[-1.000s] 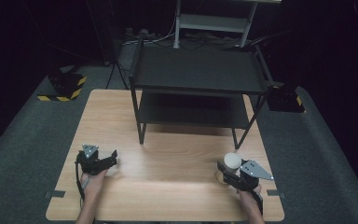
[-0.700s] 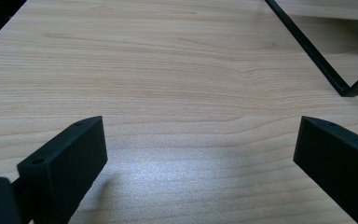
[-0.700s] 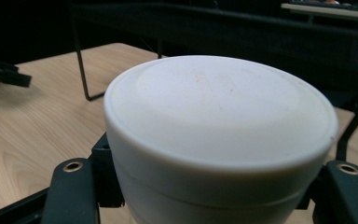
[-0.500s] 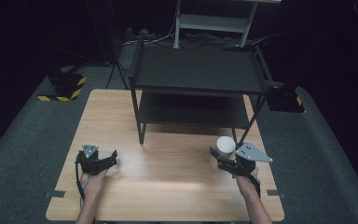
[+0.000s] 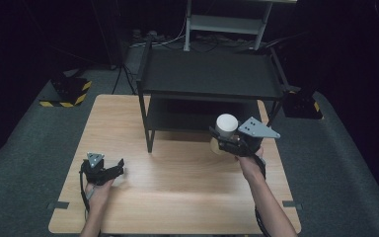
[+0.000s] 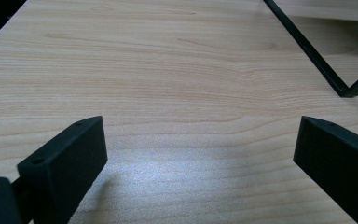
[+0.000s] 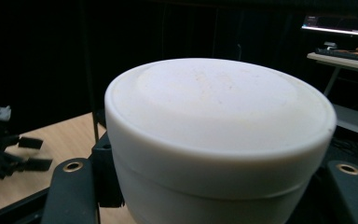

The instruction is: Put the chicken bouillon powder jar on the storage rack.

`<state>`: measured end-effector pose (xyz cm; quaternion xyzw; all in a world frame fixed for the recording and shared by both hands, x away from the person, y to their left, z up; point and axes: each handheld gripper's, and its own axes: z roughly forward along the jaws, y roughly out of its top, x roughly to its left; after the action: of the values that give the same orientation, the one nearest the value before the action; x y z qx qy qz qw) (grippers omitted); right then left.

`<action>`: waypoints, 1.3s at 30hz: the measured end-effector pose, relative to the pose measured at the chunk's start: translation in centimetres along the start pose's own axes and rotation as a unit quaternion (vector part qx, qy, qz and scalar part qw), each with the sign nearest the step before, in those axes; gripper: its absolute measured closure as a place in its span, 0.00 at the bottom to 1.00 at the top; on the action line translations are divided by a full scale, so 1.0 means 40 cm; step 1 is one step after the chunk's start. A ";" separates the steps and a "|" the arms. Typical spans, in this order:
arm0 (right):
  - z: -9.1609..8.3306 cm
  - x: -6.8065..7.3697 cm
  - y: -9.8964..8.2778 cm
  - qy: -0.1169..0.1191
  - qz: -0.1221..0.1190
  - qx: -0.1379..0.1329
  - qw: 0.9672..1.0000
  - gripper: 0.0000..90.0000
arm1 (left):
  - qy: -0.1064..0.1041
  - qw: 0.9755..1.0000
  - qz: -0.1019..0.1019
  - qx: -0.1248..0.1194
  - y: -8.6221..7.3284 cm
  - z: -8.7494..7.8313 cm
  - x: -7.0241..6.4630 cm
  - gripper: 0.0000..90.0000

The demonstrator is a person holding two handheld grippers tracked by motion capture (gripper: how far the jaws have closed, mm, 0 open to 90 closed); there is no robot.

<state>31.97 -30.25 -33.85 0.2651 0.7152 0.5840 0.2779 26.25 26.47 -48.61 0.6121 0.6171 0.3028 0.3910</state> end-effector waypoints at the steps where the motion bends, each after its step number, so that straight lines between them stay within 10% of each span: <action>1: 0.007 0.000 0.005 -0.002 0.002 0.000 1.000 0.38 | 0.000 1.000 0.000 0.000 0.000 0.000 0.000 0.03; 39: 0.197 -0.008 0.025 -0.081 0.024 -0.007 0.996 0.38 | -0.001 1.000 0.002 -0.002 -0.002 0.001 -0.002 0.03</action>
<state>37.83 -24.87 -34.13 0.3262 0.6797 0.5722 0.3227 26.24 26.39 -48.69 0.6128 0.6146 0.3047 0.3922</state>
